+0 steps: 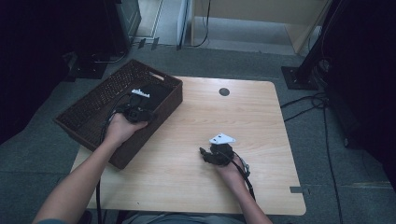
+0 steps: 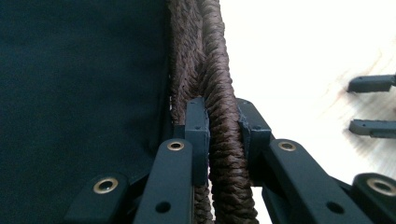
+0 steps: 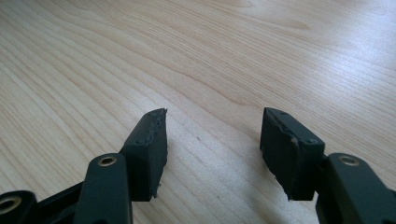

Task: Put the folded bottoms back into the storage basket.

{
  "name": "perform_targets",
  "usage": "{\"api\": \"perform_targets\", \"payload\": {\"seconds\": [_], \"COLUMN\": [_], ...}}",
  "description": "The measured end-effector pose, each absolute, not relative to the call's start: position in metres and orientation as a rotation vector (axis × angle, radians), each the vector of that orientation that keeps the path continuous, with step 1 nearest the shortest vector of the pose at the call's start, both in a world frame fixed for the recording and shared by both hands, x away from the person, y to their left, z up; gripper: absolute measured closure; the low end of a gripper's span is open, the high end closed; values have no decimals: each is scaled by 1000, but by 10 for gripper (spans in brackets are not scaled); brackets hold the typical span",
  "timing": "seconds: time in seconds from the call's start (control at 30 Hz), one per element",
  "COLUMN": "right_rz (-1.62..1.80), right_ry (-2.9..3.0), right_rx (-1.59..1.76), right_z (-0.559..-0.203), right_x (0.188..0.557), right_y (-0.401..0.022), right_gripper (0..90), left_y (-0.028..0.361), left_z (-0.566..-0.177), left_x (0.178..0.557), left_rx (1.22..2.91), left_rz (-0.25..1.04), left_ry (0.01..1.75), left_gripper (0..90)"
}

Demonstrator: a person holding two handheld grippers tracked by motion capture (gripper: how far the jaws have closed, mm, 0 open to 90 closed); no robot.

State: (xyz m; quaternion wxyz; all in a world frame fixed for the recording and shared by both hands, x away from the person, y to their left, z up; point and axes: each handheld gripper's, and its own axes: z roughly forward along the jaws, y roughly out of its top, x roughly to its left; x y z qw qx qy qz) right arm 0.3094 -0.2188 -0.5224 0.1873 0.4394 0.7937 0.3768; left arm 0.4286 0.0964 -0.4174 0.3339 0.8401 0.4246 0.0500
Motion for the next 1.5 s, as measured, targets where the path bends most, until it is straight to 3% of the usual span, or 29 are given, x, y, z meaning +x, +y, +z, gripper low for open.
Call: {"api": "perform_targets", "payload": {"seconds": [0.77,1.5], "right_rz": [1062,1062], "right_ry": [2234,2231], "right_rx": [1233,1236], "right_z": [-523,-522], "right_x": [309,311], "right_y": [-219,-217], "right_gripper": [417,420], "left_y": [165,142], "left_z": [-417,-416], "left_x": [457,482], "left_rx": [1988,1920], "left_rz": [241,246], "left_ry": [1444,1574], "left_gripper": [774,738]}}
